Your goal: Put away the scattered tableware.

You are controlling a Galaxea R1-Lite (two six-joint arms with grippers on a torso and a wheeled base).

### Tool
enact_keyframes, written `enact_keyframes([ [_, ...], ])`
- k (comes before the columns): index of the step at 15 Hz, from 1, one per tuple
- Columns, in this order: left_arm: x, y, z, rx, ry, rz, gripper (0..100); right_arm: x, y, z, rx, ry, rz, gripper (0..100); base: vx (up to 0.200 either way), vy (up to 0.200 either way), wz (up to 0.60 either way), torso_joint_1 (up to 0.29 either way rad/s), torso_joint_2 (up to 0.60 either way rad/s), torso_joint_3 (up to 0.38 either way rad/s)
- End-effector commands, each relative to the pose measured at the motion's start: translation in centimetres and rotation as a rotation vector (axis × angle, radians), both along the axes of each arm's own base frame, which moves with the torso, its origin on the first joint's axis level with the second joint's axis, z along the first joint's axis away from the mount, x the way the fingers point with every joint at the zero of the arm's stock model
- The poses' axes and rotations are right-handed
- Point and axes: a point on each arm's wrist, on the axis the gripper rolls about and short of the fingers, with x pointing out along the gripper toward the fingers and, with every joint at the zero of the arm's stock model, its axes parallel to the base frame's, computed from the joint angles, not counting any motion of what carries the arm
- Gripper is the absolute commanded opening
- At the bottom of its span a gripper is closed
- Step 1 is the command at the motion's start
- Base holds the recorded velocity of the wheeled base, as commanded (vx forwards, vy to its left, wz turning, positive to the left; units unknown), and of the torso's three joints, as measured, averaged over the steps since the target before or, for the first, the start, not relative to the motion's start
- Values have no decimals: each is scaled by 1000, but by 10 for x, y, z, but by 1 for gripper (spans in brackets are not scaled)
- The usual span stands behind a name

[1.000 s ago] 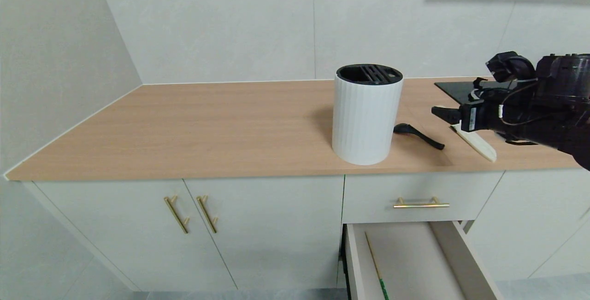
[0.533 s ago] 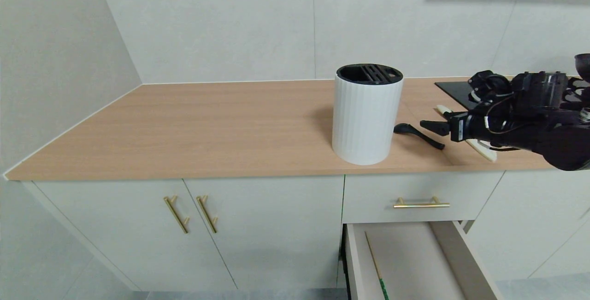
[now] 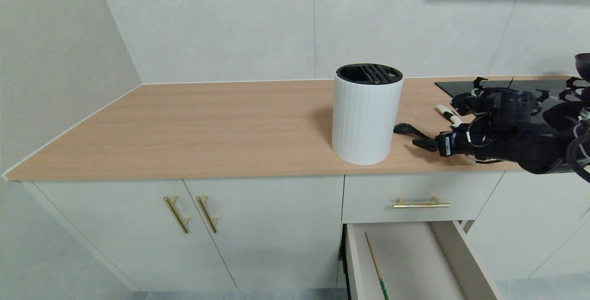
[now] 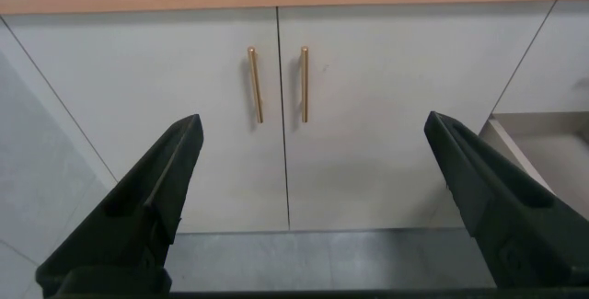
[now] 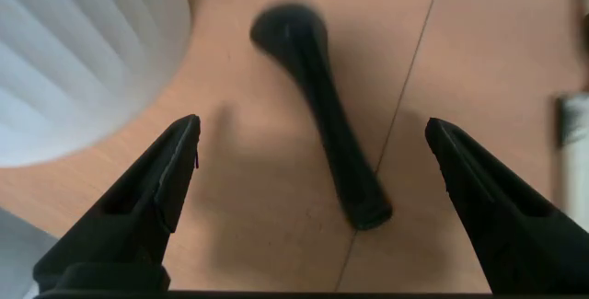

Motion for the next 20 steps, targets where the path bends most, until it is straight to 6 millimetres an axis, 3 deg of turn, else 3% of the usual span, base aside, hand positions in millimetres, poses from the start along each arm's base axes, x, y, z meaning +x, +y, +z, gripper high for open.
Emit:
enact_keyframes([
  [1, 0, 0, 0, 0, 0, 0, 100, 4, 0, -3, -1, 9, -2, 100, 0, 0, 0, 0, 0, 0],
  [12, 0, 0, 0, 0, 0, 0, 100, 18, -7, -13, -7, 17, -33, 100, 0, 0, 0, 0, 0, 0],
  [13, 0, 0, 0, 0, 0, 0, 100, 18, -7, -14, -7, 18, -33, 0, 0, 0, 0, 0, 0, 0],
  [20, 0, 0, 0, 0, 0, 0, 100, 16, -6, -11, -5, 16, -30, 0, 0, 0, 0, 0, 0, 0],
])
